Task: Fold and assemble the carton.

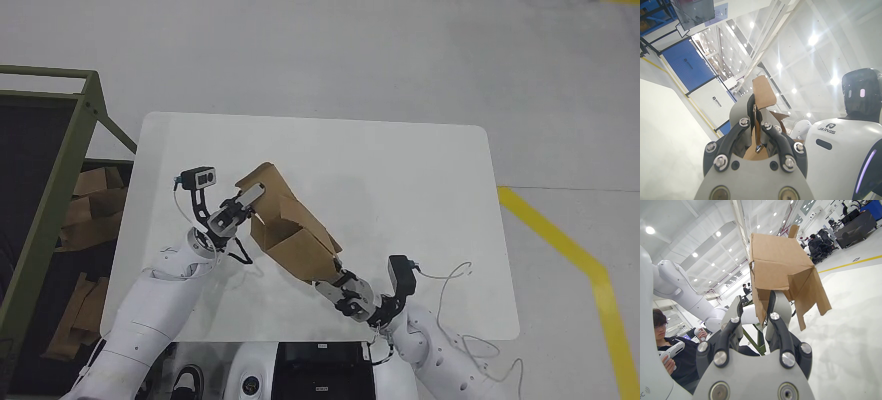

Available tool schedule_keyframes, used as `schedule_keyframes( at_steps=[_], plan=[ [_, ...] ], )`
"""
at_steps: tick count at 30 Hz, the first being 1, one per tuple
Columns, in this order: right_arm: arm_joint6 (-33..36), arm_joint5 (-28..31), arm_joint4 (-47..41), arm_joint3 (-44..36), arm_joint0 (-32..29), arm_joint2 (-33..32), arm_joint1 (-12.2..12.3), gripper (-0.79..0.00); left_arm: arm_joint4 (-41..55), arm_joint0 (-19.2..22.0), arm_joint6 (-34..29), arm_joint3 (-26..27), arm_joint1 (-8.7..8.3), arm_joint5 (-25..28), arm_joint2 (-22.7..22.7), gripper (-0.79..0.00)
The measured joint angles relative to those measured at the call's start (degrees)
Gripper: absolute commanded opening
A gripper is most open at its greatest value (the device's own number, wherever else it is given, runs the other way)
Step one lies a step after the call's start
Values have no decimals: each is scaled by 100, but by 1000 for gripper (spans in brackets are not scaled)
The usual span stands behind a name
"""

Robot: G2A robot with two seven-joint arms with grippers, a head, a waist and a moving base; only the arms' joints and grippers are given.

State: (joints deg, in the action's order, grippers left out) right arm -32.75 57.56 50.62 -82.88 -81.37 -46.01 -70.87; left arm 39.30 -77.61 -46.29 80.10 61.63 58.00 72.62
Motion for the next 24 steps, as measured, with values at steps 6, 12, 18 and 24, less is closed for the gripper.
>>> schedule_keyframes(
  at_steps=[6,12,18,24],
  plan=[
    [-77,-1,-14,-22,-4,-39,-40,-529,-3,25,0,-27,1,0,-38,-785],
    [-88,4,8,-8,15,-44,-83,-526,2,34,0,-37,1,0,-49,-785],
    [-19,6,-26,15,69,4,-139,-619,2,40,0,-43,2,0,-55,-785],
    [-33,41,51,16,69,-1,-175,-714,28,67,0,-90,7,0,-68,-785]
  ],
)
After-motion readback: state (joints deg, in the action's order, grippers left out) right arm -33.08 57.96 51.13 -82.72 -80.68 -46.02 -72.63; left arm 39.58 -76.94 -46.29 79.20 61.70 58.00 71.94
